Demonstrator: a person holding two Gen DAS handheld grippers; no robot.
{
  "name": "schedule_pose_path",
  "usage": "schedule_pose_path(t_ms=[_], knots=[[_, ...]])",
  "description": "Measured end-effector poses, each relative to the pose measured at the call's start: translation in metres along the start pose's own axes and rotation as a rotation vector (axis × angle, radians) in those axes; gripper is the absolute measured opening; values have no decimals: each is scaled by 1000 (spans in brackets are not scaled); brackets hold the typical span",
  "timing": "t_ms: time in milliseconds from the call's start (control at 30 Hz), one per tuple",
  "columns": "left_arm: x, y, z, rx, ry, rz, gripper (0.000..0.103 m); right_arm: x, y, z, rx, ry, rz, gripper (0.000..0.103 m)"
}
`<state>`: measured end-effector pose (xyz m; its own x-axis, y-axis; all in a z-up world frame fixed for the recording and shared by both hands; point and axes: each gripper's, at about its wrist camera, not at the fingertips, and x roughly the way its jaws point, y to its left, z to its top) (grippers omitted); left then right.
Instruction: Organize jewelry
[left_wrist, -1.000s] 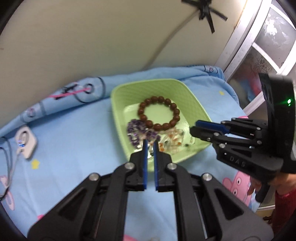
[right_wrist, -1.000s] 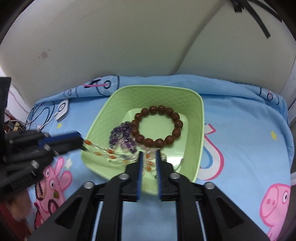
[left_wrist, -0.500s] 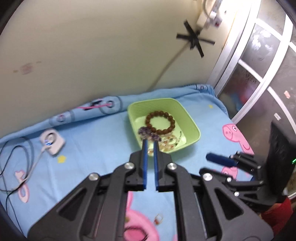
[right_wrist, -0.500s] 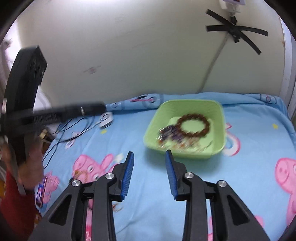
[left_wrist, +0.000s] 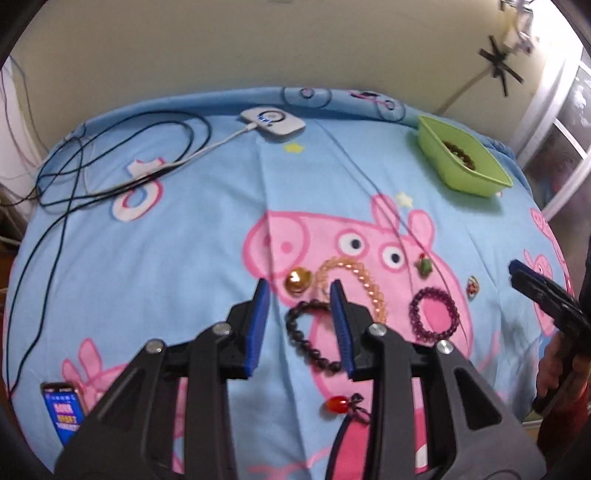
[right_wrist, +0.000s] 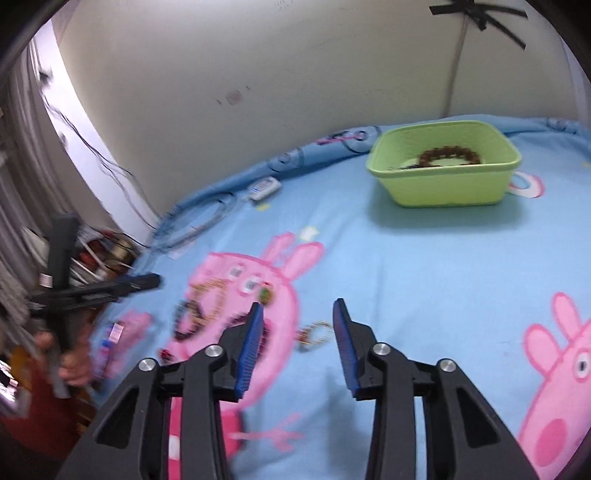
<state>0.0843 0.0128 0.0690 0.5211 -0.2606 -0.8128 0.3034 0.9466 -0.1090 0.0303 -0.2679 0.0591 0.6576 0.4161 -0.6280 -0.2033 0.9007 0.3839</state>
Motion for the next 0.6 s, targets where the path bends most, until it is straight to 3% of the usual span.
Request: schedule_pose_path(t_ms=[133,233,367,467,600], knots=[[9,-46,6,162,-15,-70,32,11,5,-14,-97,65,-69,10],[31,-83,12,245,18,-118,32,20,8,-19,-142,100,-90,10],[67,-105,15,288,81,-104,32,30,13,-17,-188,131,-100,10],[85,-104,16,264,110,-106,32,41,17,-15,-222,155,-107,10],[90,-106,14,282,93,-94,32,50,21,-17,-267,159,-129,10]])
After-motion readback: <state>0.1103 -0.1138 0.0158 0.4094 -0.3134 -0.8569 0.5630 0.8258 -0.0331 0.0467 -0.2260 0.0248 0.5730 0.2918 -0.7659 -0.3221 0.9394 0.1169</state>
